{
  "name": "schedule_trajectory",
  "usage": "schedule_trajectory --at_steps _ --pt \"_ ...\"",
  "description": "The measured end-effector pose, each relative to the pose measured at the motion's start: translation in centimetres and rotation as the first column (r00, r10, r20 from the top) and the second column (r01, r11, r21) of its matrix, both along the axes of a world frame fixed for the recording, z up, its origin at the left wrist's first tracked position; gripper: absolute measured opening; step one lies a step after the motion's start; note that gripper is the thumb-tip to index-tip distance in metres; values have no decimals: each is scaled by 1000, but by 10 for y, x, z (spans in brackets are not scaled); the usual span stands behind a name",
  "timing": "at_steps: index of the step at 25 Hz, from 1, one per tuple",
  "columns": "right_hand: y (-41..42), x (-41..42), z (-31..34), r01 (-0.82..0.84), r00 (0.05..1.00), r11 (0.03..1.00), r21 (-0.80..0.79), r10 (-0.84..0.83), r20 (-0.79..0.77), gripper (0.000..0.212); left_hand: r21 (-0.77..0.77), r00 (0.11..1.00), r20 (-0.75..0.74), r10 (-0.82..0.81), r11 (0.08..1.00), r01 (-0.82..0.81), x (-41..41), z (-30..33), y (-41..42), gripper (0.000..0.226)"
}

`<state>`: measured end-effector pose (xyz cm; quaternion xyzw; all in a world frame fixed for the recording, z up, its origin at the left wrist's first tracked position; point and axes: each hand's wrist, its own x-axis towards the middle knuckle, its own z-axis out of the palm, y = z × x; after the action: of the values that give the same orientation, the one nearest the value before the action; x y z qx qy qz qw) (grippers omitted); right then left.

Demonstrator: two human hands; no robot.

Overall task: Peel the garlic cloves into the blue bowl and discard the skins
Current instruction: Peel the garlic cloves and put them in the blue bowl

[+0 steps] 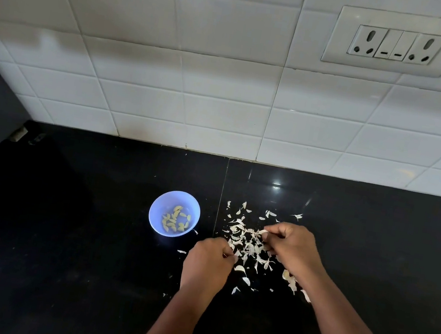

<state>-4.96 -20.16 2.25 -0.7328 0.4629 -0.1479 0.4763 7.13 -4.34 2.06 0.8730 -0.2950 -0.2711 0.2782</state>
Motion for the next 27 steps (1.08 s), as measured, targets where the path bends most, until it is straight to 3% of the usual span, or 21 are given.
schedule_trajectory --at_steps 3,6,8,10,12,14,17,19,23,27 --pt "-17 7 18 -124 982 930 -345 65 -179 9 -26 998 54 9 1000 -7 1 0 4 18" --pt "-30 17 32 -172 961 839 -516 28 -274 13 -58 995 83 62 997 -57 5 1 5 21" --pt "-28 22 24 -251 924 795 -552 26 -382 13 -75 994 77 81 994 -76 6 4 3 22" --pt "-17 25 4 -403 827 784 -473 90 -555 17 -86 993 68 93 992 -87 5 9 0 25" --pt "-17 23 -5 -426 787 814 -395 119 -605 18 -122 994 11 112 986 -109 4 9 0 30" --pt "-22 18 -2 -332 853 881 -336 128 -505 17 -194 972 -167 163 962 -194 4 5 -2 28" --pt "-3 7 9 -51 998 994 -100 46 -45 11 -276 818 -549 173 886 -373 1 6 -13 17" --pt "24 2 19 56 973 993 108 -78 219 13 -284 703 -700 125 855 -435 -3 15 -19 17" --pt "56 -2 35 86 909 964 250 -179 377 14 -281 563 -826 40 836 -471 -10 22 -22 23" --pt "66 -5 43 167 873 956 239 -256 415 12 -281 465 -885 -5 803 -525 -16 29 -22 13"
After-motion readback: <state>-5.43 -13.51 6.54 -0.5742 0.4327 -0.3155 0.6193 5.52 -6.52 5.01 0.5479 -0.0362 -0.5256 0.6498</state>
